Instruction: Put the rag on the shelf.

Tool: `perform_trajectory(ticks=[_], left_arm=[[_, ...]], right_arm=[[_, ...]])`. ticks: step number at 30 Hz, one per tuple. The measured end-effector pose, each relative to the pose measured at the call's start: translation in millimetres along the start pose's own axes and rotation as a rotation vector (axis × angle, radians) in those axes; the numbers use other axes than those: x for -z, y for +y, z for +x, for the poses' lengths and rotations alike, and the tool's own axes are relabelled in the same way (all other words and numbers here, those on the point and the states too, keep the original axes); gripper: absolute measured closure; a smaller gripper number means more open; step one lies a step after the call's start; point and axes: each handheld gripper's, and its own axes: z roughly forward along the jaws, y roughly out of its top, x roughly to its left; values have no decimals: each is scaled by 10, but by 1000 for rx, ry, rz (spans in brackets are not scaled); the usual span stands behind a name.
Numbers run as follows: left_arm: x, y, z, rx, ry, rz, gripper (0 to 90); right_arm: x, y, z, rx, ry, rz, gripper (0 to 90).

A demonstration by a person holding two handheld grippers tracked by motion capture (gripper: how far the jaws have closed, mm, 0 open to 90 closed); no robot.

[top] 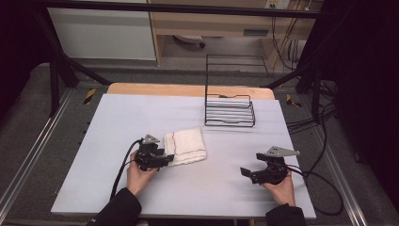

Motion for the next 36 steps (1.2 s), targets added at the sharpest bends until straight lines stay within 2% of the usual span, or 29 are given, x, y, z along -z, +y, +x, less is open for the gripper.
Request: perform_trajectory(ticks=[6, 9, 19, 21, 27, 33, 36], left_arm=[[-15, -25, -32, 9, 10, 4, 518], [-17, -29, -43, 23, 10, 5, 574], [-34, -34, -105, 38, 15, 7, 733], [-38, -34, -117, 38, 17, 6, 752], [-50, -27, -174, 3, 53, 3, 786], [-52, -32, -160, 5, 45, -2, 799], [-52, -33, -161, 2, 46, -3, 801]], right_arm=[[-40, 33, 49, 13, -6, 3, 7], [-83, 62, 95, 22, -5, 11, 14], [-389, 259, 344, 55, 5, 27, 61], [-452, 307, 381, 43, -4, 28, 81], [-693, 443, 488, 23, -23, 25, 163], [-1029, 527, 602, 7, -13, 64, 287], [-1170, 537, 630, -6, -22, 83, 350]])
